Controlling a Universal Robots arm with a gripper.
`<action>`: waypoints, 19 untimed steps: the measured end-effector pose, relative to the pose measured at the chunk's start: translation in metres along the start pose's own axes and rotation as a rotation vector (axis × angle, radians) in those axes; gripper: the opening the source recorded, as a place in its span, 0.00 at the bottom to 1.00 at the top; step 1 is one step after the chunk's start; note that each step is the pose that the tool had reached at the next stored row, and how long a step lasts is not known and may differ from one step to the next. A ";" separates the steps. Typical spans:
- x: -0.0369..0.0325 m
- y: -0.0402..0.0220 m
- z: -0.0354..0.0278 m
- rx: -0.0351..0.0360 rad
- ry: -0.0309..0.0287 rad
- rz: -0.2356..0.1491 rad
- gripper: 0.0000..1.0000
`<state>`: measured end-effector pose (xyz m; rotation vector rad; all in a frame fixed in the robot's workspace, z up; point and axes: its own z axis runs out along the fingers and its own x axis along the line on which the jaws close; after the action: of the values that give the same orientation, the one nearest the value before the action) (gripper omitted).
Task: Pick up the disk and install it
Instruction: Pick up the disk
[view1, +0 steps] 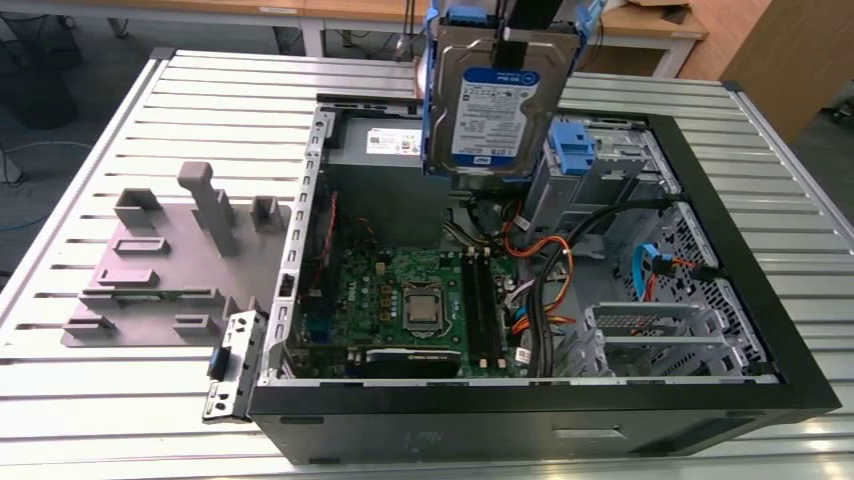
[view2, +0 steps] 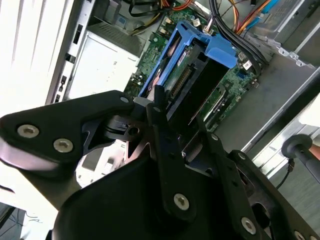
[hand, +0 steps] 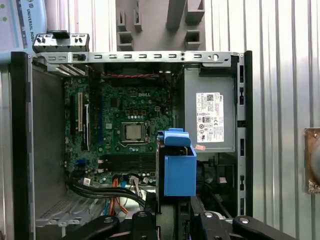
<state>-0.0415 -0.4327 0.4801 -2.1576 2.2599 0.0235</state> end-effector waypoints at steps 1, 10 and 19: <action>0.0018 -0.0001 -0.0001 0.0000 0.0001 0.000 0.35; 0.0174 -0.0008 -0.0004 0.0001 0.0005 0.004 0.35; 0.0339 -0.0016 -0.0007 0.0002 0.0005 0.007 0.35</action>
<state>-0.0415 -0.4667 0.4801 -2.1497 2.2678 0.0228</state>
